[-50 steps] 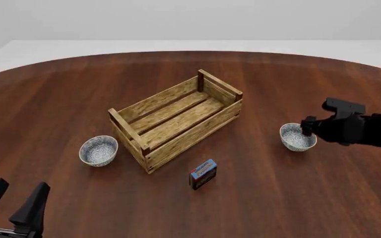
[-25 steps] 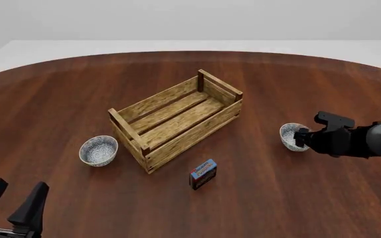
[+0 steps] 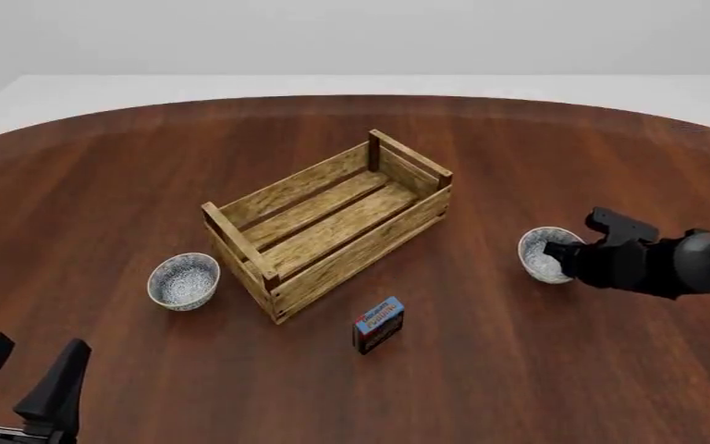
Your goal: Stack the right bowl on the left bowl and place them in the tray.
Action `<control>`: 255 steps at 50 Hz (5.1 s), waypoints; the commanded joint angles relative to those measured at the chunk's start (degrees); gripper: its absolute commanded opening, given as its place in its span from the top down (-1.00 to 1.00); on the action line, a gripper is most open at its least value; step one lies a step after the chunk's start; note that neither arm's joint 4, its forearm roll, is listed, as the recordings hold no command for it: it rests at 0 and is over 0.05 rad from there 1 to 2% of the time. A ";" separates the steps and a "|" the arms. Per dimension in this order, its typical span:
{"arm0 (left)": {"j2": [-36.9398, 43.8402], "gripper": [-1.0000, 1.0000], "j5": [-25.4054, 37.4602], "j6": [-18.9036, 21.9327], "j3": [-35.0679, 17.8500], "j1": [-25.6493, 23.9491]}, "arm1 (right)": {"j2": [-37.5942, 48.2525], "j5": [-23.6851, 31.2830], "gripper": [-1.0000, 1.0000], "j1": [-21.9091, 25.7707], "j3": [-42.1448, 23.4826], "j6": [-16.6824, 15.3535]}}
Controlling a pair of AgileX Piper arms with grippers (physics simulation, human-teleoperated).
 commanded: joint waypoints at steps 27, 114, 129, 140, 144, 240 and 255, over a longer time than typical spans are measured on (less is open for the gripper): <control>0.00 -1.00 0.44 -0.02 -1.13 -0.19 | -23.02 5.12 1.00 1.57 7.92 -5.26; 8.16 -1.00 6.09 2.80 -17.41 -12.87 | -57.97 -5.02 1.00 32.32 17.36 -3.07; 20.69 -1.00 -1.11 2.23 -23.35 -20.04 | -57.75 -4.21 1.00 32.92 16.71 -4.91; 29.92 -1.00 -6.44 1.81 -26.85 -25.63 | -54.24 -5.43 1.00 32.71 16.17 -5.36; 32.02 -1.00 -7.25 2.24 -28.48 -27.65 | -53.85 -5.67 1.00 32.88 16.19 -5.27; 67.39 -1.00 -19.94 -4.47 -40.64 -44.43 | -50.63 -7.07 1.00 46.75 18.26 -3.46; 71.72 -1.00 -21.81 -5.69 -40.99 -43.88 | -52.17 -5.67 1.00 47.97 18.36 -4.39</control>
